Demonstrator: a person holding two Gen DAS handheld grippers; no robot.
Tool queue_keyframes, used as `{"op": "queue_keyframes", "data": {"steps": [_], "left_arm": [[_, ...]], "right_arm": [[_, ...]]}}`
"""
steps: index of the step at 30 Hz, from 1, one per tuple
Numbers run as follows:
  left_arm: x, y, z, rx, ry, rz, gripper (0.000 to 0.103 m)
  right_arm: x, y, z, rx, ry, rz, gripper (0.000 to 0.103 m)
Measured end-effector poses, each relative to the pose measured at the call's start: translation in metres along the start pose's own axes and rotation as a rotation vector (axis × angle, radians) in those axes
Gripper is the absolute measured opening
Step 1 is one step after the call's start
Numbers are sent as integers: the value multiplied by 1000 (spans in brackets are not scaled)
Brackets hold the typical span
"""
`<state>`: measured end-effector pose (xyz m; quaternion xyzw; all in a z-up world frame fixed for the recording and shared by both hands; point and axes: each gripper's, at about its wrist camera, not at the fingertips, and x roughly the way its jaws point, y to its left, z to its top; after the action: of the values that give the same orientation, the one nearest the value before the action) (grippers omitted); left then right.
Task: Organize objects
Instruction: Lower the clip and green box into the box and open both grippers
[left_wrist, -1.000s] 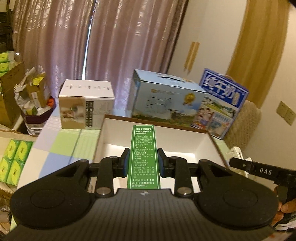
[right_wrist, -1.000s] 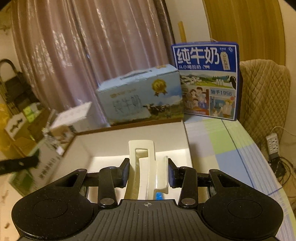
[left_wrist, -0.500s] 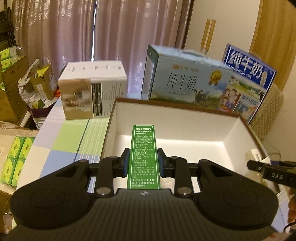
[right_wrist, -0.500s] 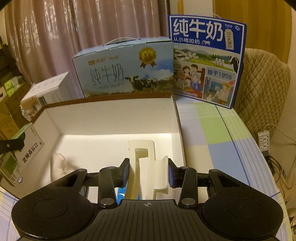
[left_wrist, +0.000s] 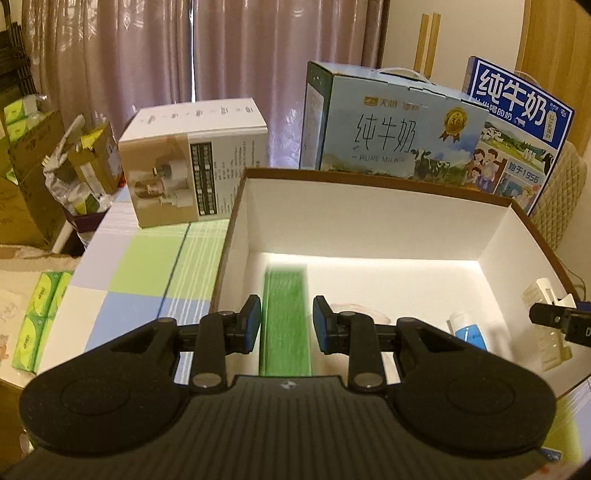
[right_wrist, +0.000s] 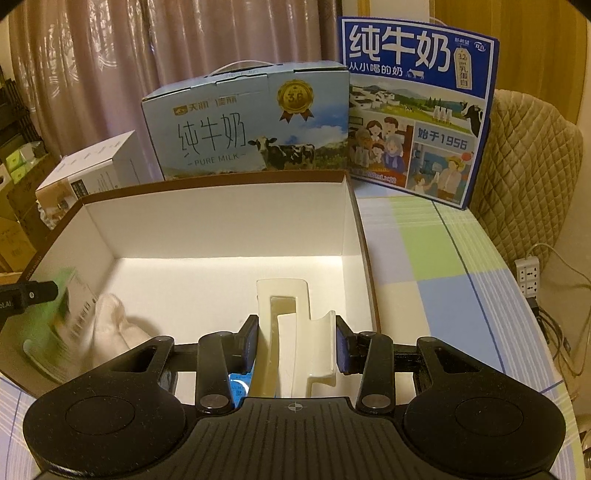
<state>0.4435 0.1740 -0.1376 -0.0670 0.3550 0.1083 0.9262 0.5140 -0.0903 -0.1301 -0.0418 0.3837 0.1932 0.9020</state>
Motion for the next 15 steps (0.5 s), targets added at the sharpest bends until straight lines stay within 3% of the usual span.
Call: {"op": "queue_keyframes", "data": {"steps": [15], "left_arm": [[-5, -2, 1, -6, 2, -14, 38]], "right_arm": [[1, -3, 2, 30, 2, 41, 37]]}}
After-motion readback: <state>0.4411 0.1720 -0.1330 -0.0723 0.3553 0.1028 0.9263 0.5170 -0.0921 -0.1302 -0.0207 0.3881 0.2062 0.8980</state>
